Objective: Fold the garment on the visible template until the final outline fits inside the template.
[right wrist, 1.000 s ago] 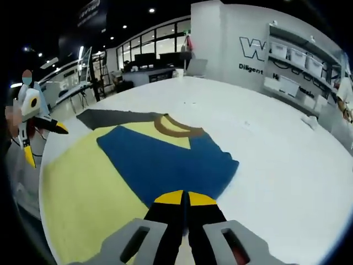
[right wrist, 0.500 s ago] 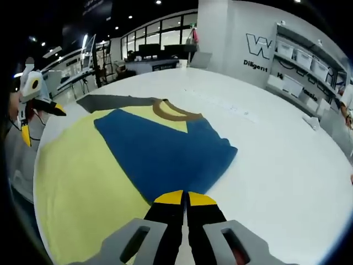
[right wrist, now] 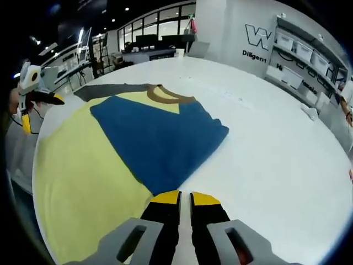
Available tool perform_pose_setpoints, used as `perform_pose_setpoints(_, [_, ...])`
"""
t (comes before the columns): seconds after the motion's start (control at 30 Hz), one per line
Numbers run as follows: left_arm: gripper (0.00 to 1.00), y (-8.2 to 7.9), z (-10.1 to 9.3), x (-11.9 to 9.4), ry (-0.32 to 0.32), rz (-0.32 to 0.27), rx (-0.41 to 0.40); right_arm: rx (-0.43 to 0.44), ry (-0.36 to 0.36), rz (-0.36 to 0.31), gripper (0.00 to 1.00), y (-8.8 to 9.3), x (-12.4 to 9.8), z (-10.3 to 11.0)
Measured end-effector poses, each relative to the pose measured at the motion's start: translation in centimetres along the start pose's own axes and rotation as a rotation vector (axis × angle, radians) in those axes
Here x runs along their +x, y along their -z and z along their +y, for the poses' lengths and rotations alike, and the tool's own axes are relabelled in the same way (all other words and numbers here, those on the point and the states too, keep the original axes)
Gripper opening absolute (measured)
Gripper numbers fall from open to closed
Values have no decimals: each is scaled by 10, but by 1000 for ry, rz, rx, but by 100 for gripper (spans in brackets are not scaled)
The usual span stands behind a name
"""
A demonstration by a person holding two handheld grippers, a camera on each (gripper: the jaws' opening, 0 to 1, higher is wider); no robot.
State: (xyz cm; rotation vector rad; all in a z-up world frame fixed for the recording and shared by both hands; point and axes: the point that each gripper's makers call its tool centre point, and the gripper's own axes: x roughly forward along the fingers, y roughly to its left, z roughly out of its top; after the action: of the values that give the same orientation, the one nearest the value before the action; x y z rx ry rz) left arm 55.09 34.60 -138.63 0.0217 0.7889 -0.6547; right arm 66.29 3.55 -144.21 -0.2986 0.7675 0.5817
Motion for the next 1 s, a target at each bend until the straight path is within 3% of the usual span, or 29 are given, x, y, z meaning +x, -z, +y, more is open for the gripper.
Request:
perform_pose_setpoints(0.53, [96, -2, 44, -10, -63, -17, -53, 13, -1, -67, 7, -11, -26, -2])
perform_pose_setpoints(0.77, [95, -4, 78, -20, -119, -51, -125, 15, -10, -89, 14, -17, -34, 2])
perform_pose_setpoints(1.0, [89, 1, 121, -35, -199, -89, -247, 28, -19, -114, 21, -22, -45, 7])
